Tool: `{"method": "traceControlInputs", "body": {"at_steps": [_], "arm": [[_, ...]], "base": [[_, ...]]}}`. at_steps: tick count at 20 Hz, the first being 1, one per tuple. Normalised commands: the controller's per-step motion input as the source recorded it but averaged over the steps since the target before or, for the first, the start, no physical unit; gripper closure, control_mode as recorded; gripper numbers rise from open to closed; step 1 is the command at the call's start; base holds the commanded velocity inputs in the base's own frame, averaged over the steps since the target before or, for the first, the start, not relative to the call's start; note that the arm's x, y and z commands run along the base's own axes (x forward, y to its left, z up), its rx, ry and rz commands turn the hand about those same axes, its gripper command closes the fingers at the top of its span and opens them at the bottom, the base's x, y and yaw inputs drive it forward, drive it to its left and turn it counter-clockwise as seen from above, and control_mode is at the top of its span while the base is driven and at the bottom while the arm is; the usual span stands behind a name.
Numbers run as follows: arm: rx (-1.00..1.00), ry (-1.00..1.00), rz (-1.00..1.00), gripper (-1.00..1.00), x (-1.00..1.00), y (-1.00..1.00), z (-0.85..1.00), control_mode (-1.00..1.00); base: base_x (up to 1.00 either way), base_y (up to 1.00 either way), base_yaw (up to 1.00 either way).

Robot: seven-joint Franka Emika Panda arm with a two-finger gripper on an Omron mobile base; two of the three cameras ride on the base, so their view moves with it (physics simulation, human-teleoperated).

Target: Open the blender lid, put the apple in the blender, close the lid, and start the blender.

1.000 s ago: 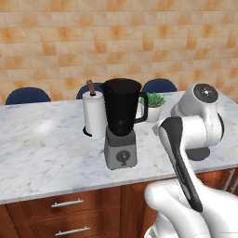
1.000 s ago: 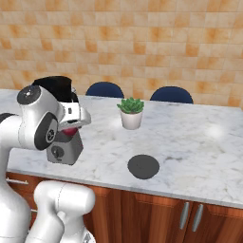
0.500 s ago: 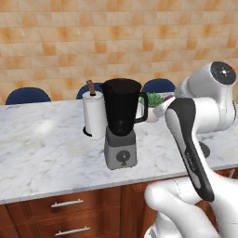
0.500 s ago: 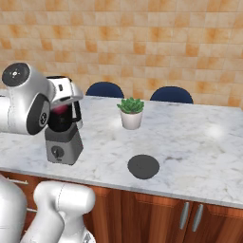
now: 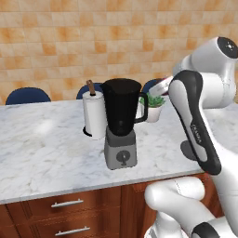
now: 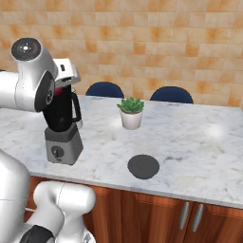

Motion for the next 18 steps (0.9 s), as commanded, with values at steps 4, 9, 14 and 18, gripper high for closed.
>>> {"method": "traceControlInputs", "body": {"at_steps": [4, 9, 14, 18], "arm": [[0.09, 0.00, 0.07, 1.00, 0.55, 0.24, 0.13, -1.00], [0.03, 0.11, 0.04, 1.00, 0.67, 0.40, 0.02, -1.00], [0.00, 0.30, 0.04, 1.00, 0.85, 0.46, 0.00, -1.00], [-0.02, 0.28, 0.03, 1.00, 0.73, 0.35, -0.18, -1.00]], "base": [[0.00, 0.00, 0.00], [0.00, 0.00, 0.00], [0.00, 0.00, 0.00], [0.00, 0.00, 0.00]]}}
